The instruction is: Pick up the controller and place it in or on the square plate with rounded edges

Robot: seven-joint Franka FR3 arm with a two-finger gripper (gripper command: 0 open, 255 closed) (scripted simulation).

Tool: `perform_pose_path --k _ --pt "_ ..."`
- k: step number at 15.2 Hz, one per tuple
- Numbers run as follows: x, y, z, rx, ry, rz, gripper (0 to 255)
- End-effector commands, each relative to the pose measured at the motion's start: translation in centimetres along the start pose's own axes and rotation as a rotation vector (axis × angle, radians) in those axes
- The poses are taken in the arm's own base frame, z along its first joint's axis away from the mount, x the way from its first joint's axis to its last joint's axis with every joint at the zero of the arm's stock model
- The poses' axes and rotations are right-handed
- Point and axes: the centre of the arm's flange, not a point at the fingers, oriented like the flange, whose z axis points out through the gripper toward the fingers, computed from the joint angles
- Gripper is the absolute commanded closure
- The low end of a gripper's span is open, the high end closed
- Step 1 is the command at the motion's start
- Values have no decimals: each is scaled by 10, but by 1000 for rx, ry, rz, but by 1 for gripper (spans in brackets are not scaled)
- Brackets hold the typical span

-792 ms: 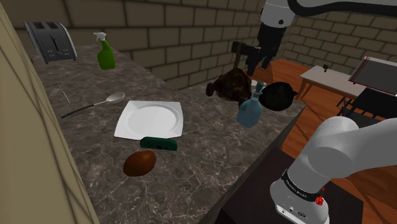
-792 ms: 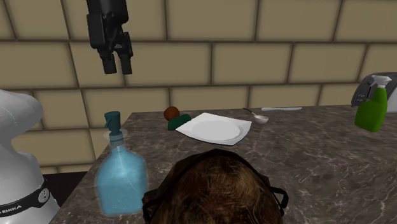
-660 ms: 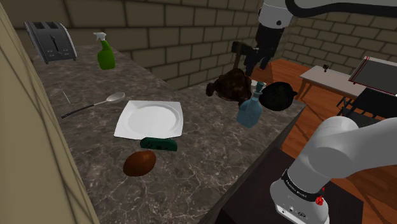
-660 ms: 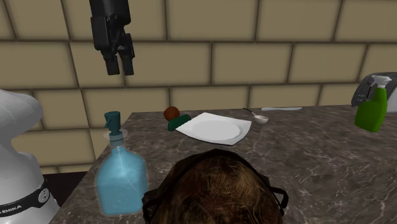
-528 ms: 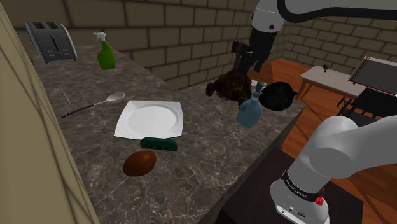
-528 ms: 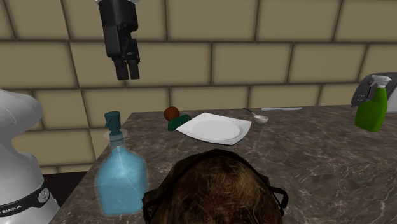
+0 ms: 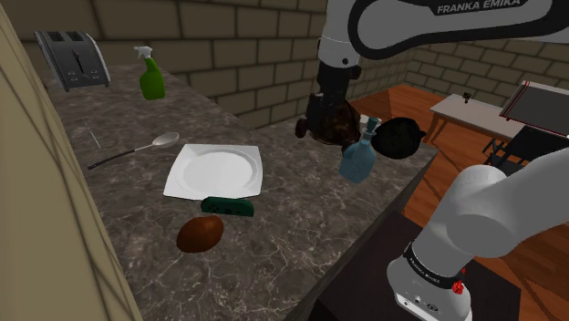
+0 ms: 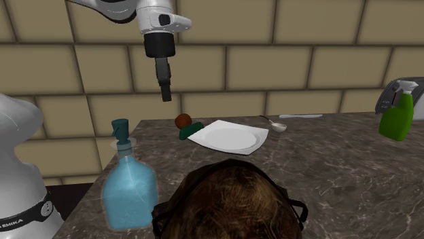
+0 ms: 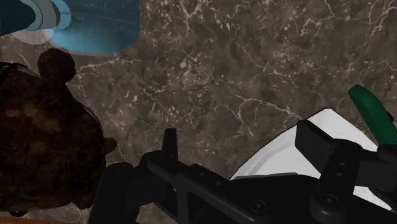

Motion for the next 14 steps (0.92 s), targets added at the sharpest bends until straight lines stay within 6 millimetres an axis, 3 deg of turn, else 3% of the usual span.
perform_pose_path --k 1,14 --pt "12 -21 12 9 -1 -38 0" --pt "75 -156 86 65 -14 -277 0"
